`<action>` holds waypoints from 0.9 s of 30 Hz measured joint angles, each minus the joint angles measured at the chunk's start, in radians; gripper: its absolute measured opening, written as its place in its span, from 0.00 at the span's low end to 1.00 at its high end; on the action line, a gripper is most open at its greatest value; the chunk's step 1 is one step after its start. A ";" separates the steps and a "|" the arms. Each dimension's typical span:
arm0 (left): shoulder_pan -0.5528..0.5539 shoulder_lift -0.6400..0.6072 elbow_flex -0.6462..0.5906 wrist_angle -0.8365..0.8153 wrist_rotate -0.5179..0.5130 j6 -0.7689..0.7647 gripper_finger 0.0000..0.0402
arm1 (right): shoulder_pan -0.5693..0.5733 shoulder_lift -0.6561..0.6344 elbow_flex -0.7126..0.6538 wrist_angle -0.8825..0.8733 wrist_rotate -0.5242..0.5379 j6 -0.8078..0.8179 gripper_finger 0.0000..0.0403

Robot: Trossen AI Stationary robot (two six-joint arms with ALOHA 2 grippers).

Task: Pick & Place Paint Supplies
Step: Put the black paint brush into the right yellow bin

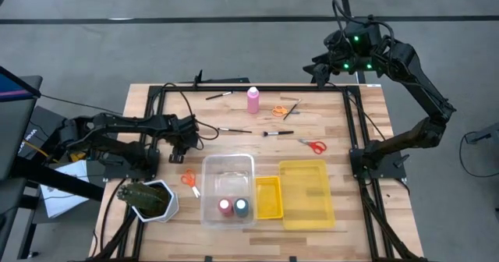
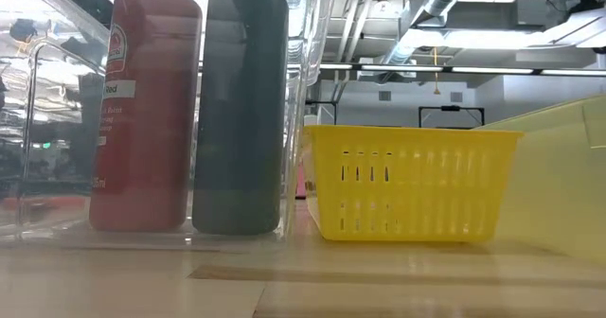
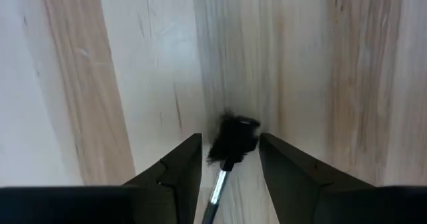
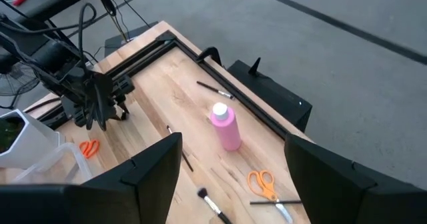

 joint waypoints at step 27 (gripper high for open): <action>0.000 0.004 0.016 0.038 -0.021 -0.010 0.02 | 0.000 0.000 0.000 -0.046 0.000 0.009 0.65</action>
